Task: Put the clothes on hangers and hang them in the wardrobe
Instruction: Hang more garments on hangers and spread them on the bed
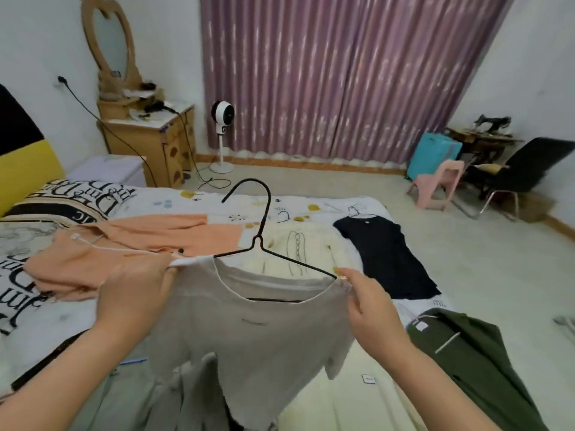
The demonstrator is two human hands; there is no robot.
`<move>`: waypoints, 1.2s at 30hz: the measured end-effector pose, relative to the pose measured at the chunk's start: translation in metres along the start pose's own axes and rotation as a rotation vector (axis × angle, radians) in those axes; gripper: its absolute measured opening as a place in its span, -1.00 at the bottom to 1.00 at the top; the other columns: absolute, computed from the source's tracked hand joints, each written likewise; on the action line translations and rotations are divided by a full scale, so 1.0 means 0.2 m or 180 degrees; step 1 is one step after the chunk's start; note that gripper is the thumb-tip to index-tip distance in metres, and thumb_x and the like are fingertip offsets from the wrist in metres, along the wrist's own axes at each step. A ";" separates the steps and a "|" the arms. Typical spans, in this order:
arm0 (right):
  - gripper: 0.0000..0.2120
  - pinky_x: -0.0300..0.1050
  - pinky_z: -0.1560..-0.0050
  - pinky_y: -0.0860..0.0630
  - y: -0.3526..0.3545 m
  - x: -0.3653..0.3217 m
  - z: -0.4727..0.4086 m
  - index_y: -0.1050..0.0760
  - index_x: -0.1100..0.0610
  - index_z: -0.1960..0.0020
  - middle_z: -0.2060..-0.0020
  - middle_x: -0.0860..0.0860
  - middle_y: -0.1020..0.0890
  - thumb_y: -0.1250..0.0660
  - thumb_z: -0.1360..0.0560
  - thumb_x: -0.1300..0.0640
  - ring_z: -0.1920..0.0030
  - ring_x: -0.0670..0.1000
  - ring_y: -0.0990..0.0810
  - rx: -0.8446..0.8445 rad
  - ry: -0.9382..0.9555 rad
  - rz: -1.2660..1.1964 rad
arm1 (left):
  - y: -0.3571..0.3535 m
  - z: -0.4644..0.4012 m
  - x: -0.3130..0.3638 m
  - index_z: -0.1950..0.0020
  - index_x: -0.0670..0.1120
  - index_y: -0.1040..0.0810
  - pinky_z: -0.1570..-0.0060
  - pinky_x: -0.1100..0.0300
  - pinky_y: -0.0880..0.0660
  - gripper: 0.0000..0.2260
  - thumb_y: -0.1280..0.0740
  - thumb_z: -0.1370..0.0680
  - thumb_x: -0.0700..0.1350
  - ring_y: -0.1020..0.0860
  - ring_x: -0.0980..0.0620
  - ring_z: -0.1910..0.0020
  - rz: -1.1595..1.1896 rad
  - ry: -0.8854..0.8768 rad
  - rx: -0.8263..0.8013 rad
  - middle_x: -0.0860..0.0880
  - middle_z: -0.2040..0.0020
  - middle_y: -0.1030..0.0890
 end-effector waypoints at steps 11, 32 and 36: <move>-0.76 0.01 -0.01 -0.42 0.94 0.71 0.31 -0.61 0.19 -0.02 0.08 0.09 -0.64 -0.18 -0.53 0.32 -0.04 0.17 -0.49 0.0985 -0.0508 0.0911 | -0.05 -0.10 1.11 0.14 -0.20 -0.56 0.27 0.03 -0.42 -0.63 -0.06 -0.47 0.01 -0.54 -0.27 0.20 0.0721 -0.0171 -0.0109 -0.23 0.22 -0.60; -0.82 -0.12 0.20 -0.21 1.27 1.61 -0.74 -0.59 0.13 -0.02 0.07 0.07 -0.55 -0.20 -0.56 0.18 -0.02 0.14 -0.50 0.0983 -0.0884 0.1618 | -0.91 -0.99 1.82 0.39 -0.03 -0.25 0.38 0.11 -0.24 -0.67 -0.24 -0.55 -0.04 -0.43 -0.11 0.30 0.1060 -0.0141 -0.0762 0.00 0.43 -0.42; -0.80 -0.13 0.17 -0.24 1.29 1.72 -1.01 -0.58 0.14 -0.06 0.00 0.08 -0.56 -0.18 -0.57 0.18 -0.08 0.13 -0.48 0.0948 -0.0950 0.1609 | -1.05 -1.20 1.89 0.34 -0.10 -0.34 0.37 0.10 -0.20 -0.72 -0.23 -0.55 -0.06 -0.39 -0.09 0.29 0.0969 -0.0176 -0.0810 -0.03 0.40 -0.44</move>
Point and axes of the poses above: each hand's wrist, its own z-axis away from the middle knuckle, its own y-axis out of the back of the hand, x = y × z, the point moved 1 cm from there along -z, towards the middle knuckle
